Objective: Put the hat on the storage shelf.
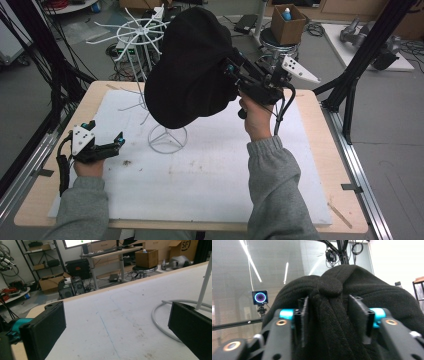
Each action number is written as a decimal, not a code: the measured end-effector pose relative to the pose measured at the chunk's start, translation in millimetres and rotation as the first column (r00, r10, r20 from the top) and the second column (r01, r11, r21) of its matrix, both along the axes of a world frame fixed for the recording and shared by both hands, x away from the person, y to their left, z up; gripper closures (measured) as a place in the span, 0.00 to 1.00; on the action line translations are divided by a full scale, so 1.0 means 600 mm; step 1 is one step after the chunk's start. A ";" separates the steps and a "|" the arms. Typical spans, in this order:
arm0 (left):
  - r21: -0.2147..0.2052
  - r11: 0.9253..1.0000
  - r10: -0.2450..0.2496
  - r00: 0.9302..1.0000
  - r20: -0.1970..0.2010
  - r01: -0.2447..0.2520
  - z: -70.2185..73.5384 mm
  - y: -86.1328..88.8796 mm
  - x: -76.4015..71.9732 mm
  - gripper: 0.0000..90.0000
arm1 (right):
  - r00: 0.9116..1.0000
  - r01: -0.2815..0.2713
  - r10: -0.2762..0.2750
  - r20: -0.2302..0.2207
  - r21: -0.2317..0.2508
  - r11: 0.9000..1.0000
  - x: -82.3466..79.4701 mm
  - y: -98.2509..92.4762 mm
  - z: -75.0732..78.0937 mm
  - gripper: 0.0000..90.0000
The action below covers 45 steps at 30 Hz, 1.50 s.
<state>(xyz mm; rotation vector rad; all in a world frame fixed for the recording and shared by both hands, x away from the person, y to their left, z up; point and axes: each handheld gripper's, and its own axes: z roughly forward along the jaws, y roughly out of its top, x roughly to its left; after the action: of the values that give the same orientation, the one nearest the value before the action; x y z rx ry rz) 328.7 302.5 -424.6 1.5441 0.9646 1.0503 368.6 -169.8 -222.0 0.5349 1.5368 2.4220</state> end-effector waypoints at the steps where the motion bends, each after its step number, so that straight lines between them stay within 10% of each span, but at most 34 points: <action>1: 0.001 1.000 0.001 1.000 -0.001 -0.001 0.000 0.000 0.000 0.02 | 1.000 0.000 0.000 0.000 0.000 1.000 0.000 0.000 0.000 0.53; 20: 0.005 1.000 0.000 1.000 -0.003 0.000 0.000 0.000 0.000 0.02 | 0.979 0.196 -0.198 -0.055 -0.038 0.980 0.000 -0.005 -0.003 0.01; 45: 0.004 1.000 -0.005 1.000 -0.004 0.005 -0.001 -0.002 0.000 0.02 | 0.972 0.231 -0.232 -0.021 -0.032 0.972 -0.027 -0.035 -0.001 0.01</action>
<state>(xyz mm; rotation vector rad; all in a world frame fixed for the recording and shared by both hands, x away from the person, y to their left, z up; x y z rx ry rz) 328.5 301.1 -425.3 1.5517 0.9614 1.0474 352.4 -190.5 -222.8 0.6993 1.4281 2.2218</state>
